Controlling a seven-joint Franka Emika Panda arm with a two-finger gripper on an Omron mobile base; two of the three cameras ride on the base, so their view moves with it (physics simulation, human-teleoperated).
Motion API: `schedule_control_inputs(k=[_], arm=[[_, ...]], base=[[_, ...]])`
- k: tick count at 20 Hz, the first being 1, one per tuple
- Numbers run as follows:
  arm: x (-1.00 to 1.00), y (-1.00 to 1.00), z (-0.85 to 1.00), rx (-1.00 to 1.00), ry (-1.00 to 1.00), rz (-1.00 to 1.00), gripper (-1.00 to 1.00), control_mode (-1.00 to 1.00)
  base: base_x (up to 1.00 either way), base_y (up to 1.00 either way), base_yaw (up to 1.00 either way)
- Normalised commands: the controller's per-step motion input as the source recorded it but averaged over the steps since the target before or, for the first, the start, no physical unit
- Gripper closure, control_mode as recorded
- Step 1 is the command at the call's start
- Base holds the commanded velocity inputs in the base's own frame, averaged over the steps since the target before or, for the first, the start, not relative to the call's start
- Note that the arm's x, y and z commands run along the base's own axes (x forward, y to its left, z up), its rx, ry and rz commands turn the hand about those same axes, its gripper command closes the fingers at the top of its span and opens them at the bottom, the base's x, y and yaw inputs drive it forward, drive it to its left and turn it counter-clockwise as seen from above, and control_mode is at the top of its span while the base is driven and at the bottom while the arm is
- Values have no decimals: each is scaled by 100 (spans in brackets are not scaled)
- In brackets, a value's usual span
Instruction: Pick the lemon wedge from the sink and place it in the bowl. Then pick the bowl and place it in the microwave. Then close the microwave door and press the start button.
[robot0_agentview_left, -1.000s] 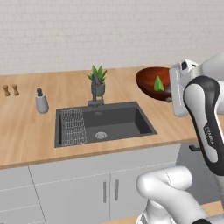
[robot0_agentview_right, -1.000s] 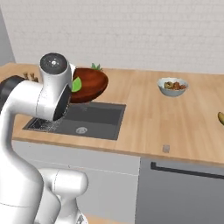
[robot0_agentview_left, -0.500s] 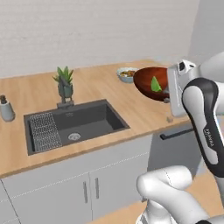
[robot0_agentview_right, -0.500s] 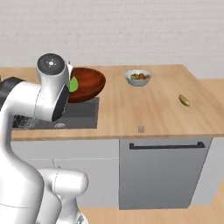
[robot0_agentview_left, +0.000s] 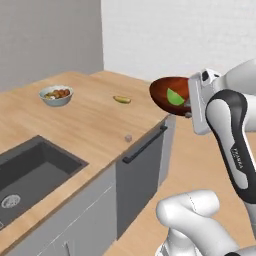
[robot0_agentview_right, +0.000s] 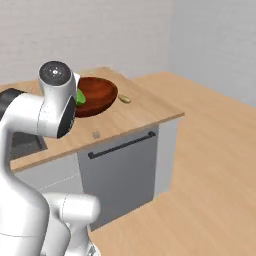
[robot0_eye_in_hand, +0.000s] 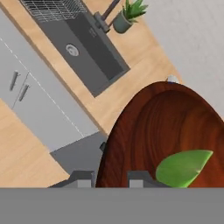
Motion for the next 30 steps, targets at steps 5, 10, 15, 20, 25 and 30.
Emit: schedule_control_inputs(k=[5,10,15,20,25,30], arm=[[0,0,0,0,0,0,100,100],[0,0,0,0,0,0,100,100],[0,0,0,0,0,0,100,100],[0,0,0,0,0,0,100,100],[0,0,0,0,0,0,100,100],[0,0,0,0,0,0,100,100]], base=[[0,0,-87],[0,-3,-88],[10,-1,-72],[47,0,-44],[64,0,-24],[100,2,-19]])
